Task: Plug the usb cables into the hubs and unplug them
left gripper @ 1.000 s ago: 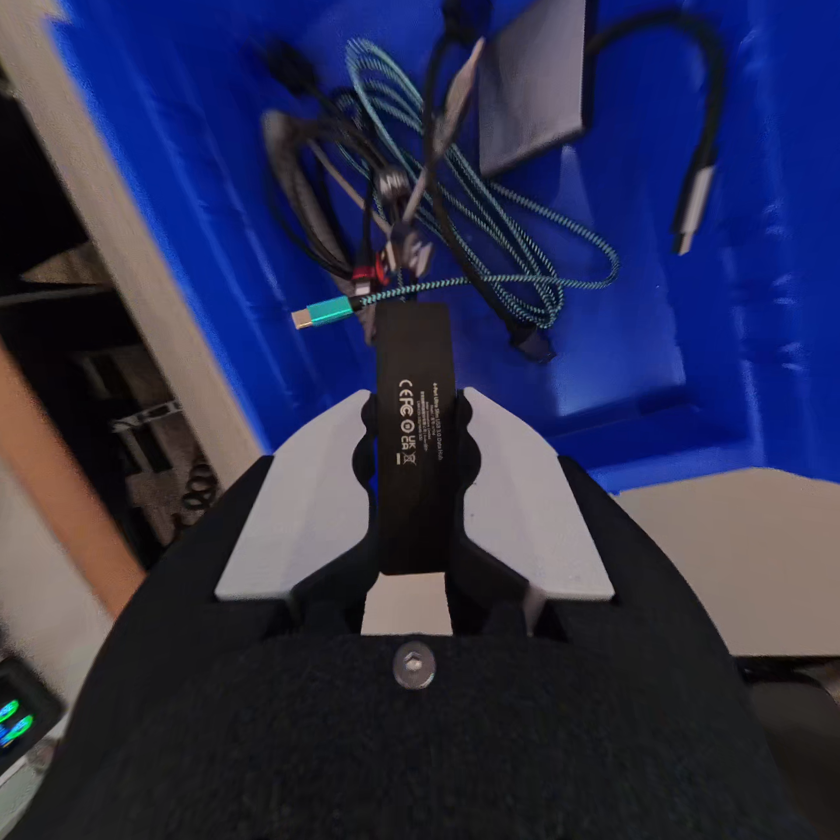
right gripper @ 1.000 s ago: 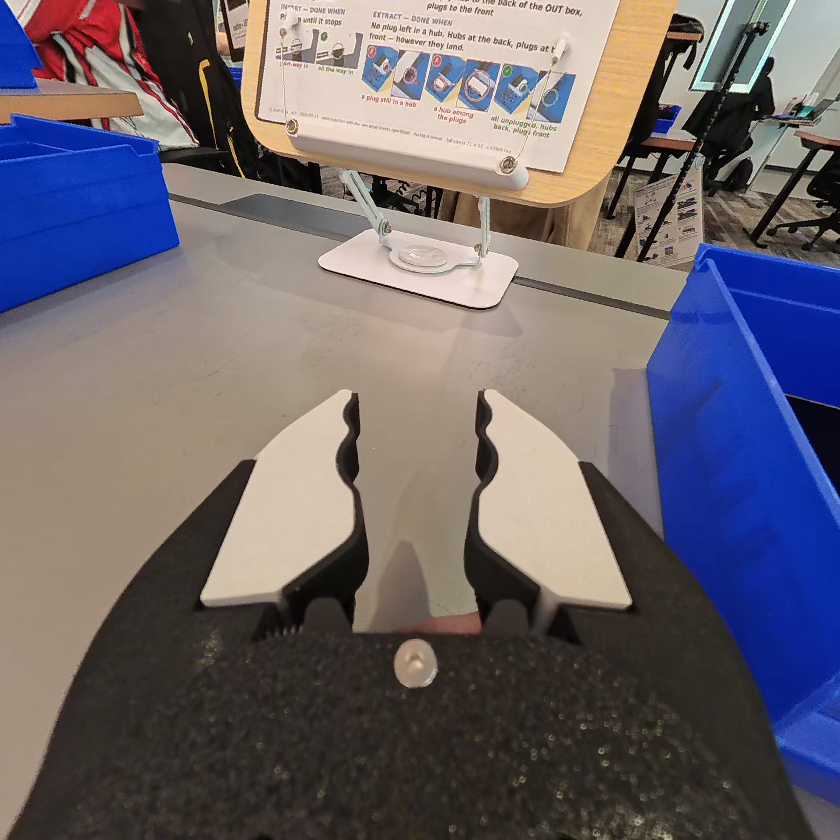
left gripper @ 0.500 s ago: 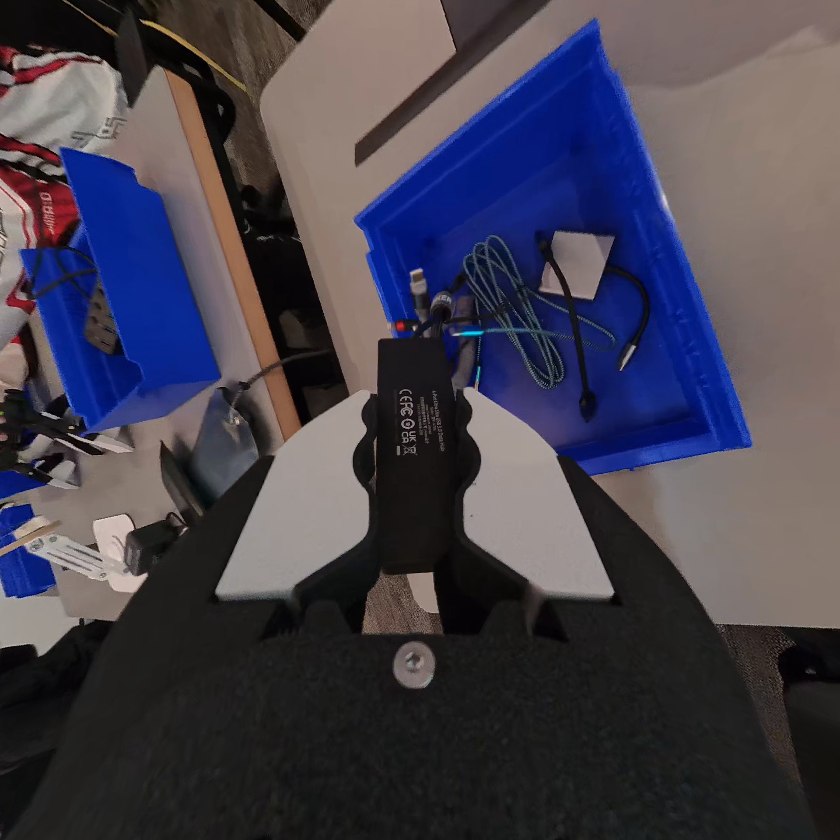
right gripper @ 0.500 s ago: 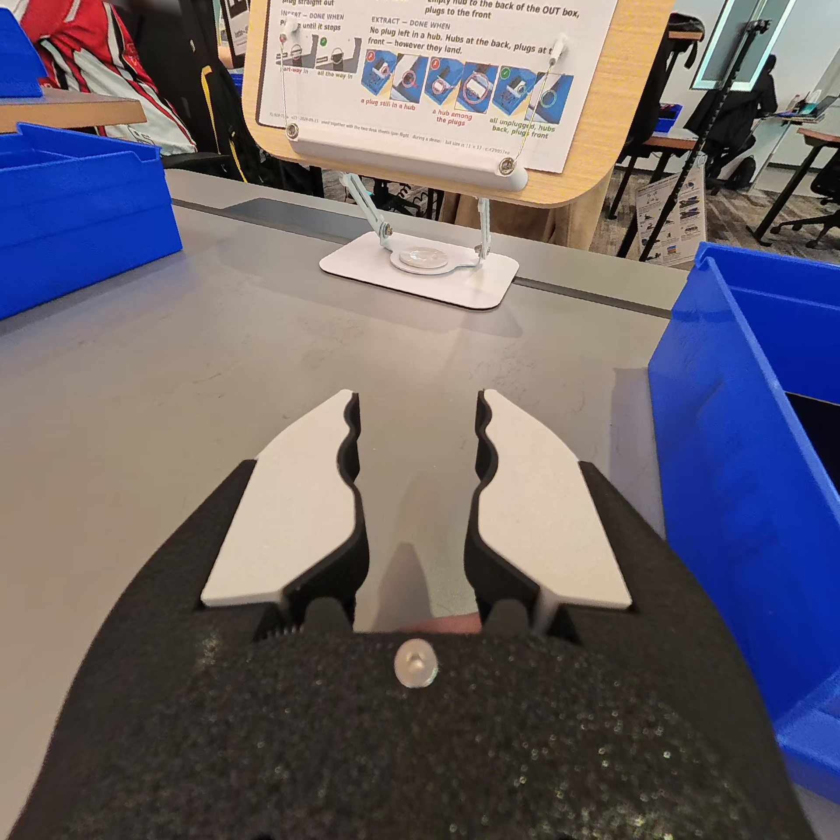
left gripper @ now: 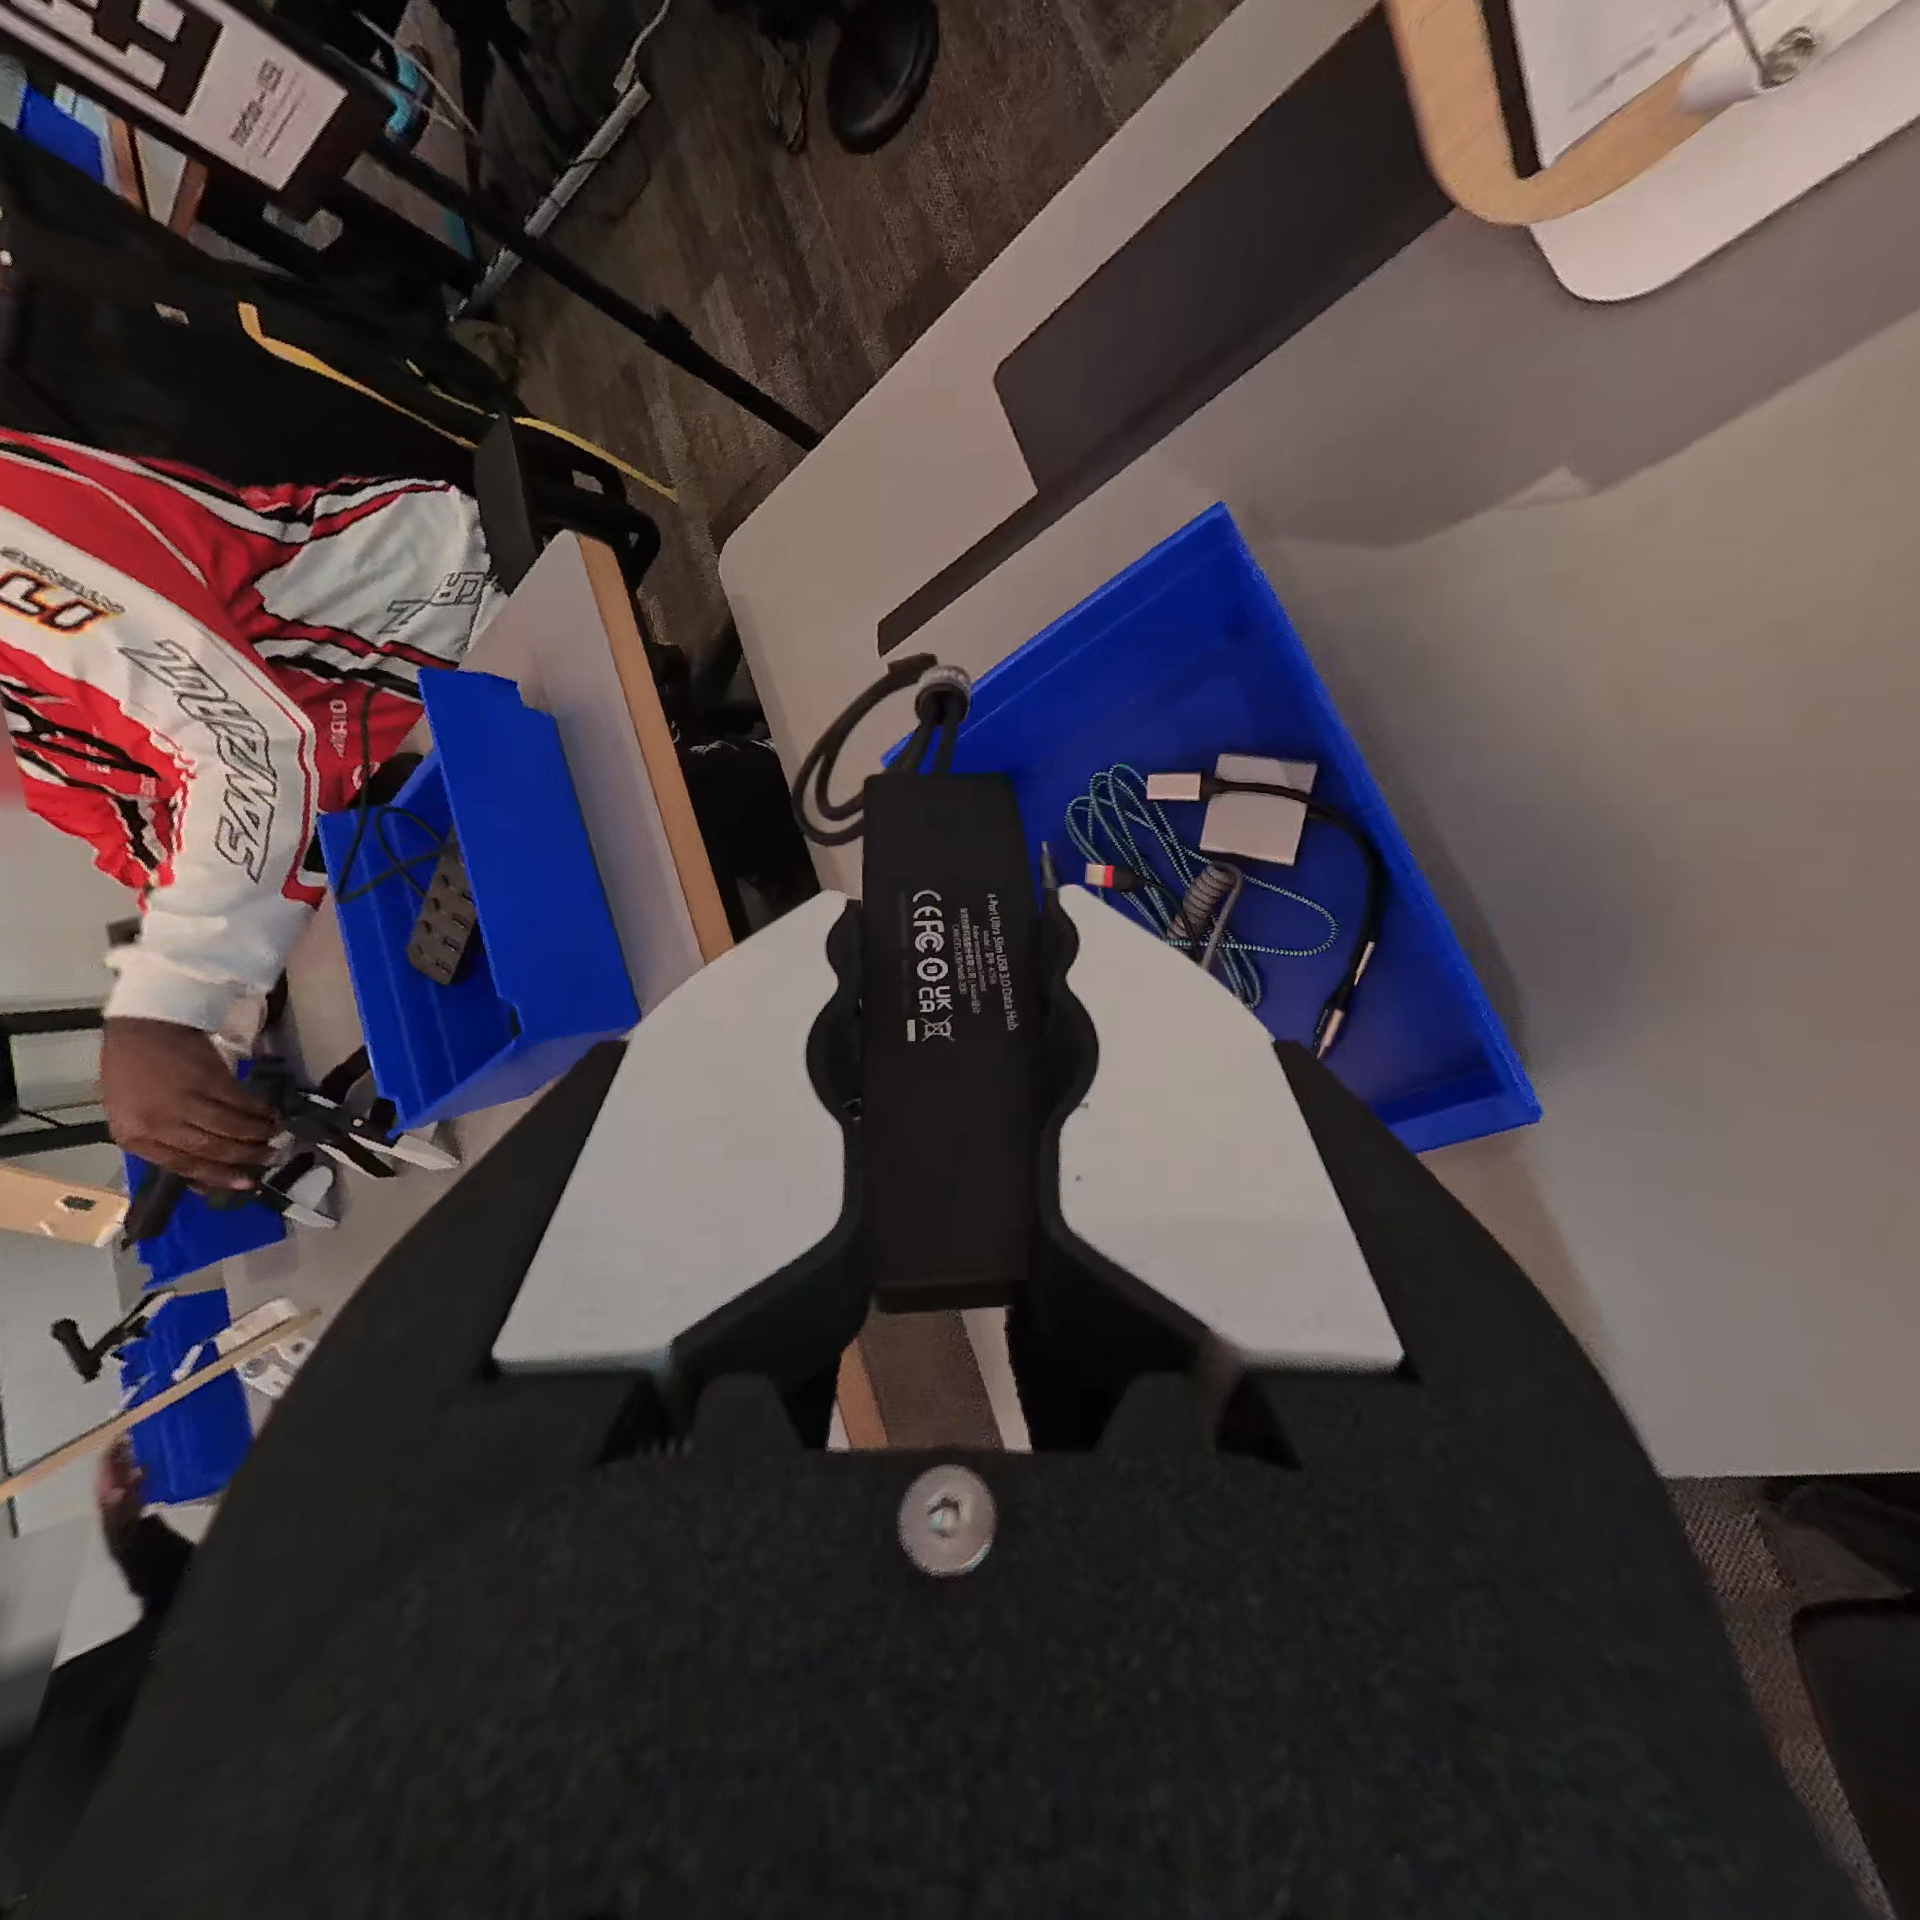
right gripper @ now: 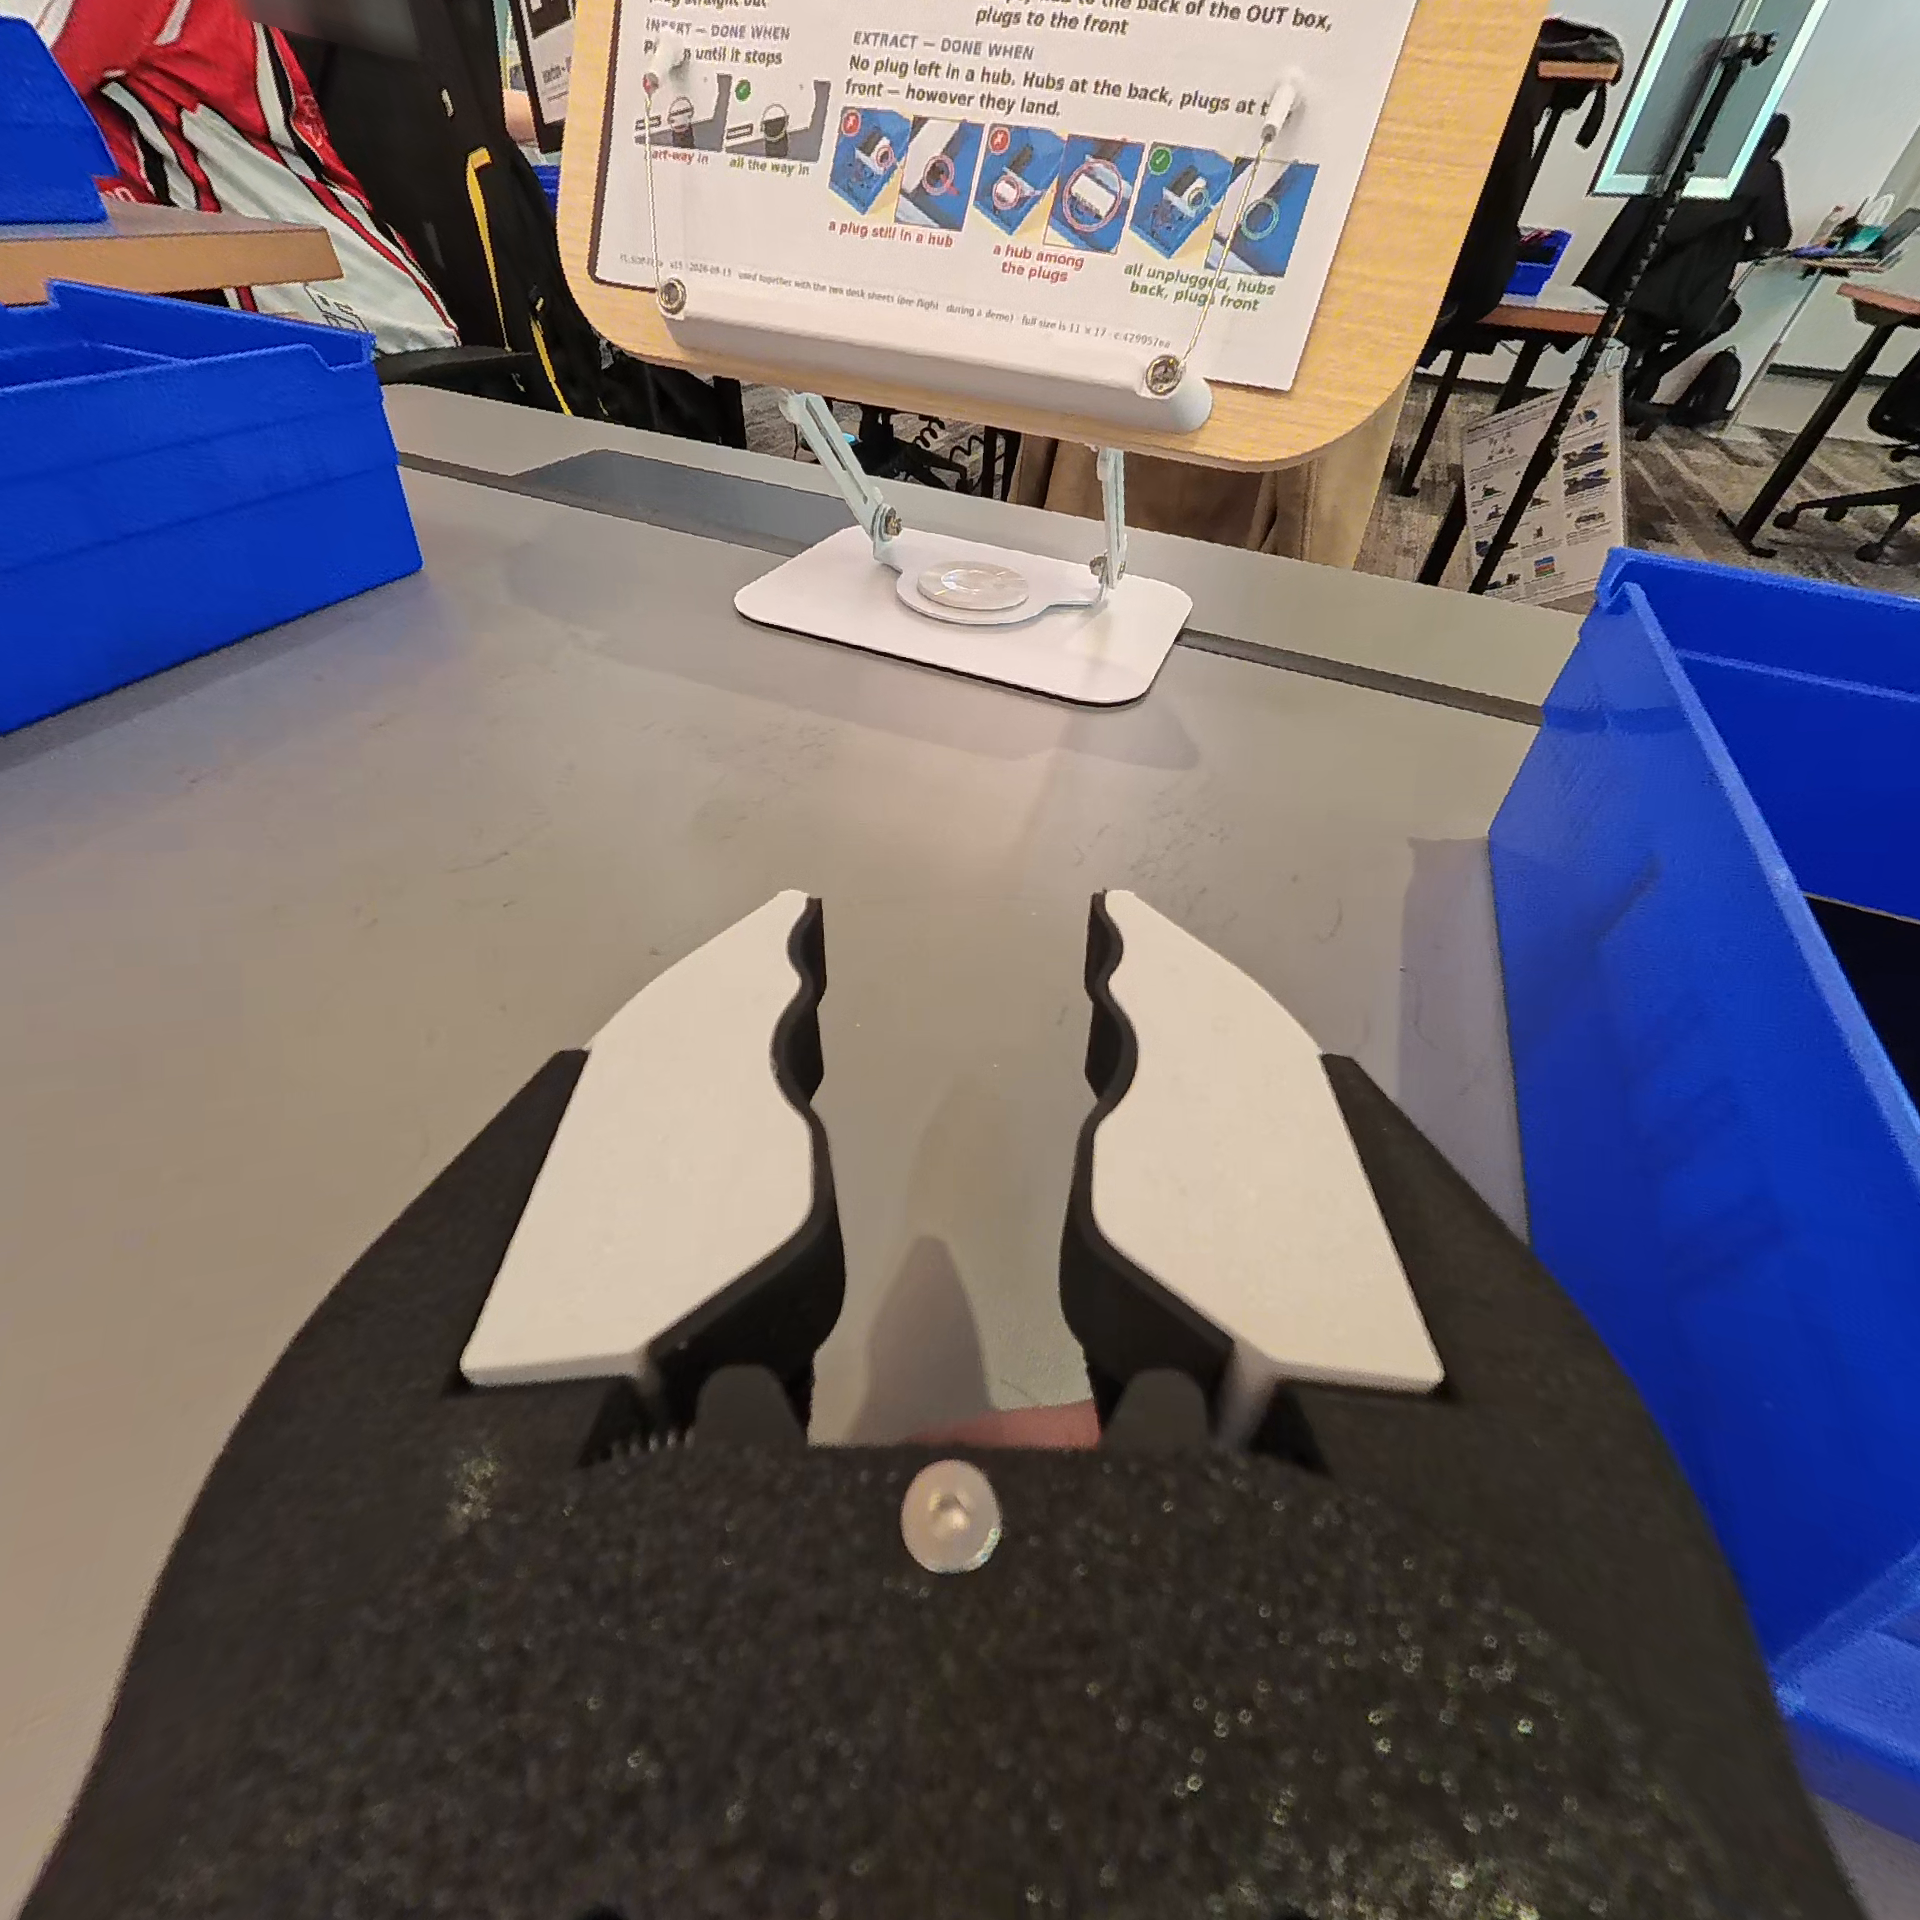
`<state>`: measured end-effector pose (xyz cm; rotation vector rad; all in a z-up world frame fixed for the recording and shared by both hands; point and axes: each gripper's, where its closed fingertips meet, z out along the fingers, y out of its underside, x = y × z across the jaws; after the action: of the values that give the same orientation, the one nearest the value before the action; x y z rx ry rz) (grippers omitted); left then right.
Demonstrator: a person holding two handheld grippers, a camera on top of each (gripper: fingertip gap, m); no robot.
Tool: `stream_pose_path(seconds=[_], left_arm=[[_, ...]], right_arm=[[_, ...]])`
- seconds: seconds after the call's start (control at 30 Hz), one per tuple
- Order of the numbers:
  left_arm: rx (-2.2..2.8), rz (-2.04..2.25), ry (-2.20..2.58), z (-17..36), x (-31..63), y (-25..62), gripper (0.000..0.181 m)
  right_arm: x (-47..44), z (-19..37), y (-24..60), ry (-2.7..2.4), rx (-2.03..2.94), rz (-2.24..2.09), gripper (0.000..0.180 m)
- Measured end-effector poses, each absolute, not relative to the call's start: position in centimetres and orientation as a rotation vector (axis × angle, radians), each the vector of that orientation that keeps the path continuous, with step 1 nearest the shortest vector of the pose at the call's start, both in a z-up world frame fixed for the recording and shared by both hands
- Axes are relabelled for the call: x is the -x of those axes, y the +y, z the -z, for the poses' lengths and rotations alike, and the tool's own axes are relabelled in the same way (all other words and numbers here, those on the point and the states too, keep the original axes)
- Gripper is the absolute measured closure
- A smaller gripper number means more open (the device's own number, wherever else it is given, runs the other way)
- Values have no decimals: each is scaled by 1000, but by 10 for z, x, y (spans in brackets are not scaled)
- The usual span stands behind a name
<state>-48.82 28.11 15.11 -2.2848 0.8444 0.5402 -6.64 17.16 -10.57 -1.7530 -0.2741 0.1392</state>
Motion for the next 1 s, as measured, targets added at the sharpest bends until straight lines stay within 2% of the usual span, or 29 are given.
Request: stream_pose_path(seconds=[0.2,0.43,0.73,1.0], left_arm=[[2278,-468,1076,-140,426,263,148],[2285,-572,1662,-102,344,215,148],[2197,-772,2162,2,240,213,148],[2124,-657,2370,84,152,222,148]], right_arm=[[66,105,171,-272,1750,-141,132],[66,106,172,-269,1755,-147,131],[67,105,172,-278,1751,-147,131],[68,104,170,-282,1738,-148,131]])
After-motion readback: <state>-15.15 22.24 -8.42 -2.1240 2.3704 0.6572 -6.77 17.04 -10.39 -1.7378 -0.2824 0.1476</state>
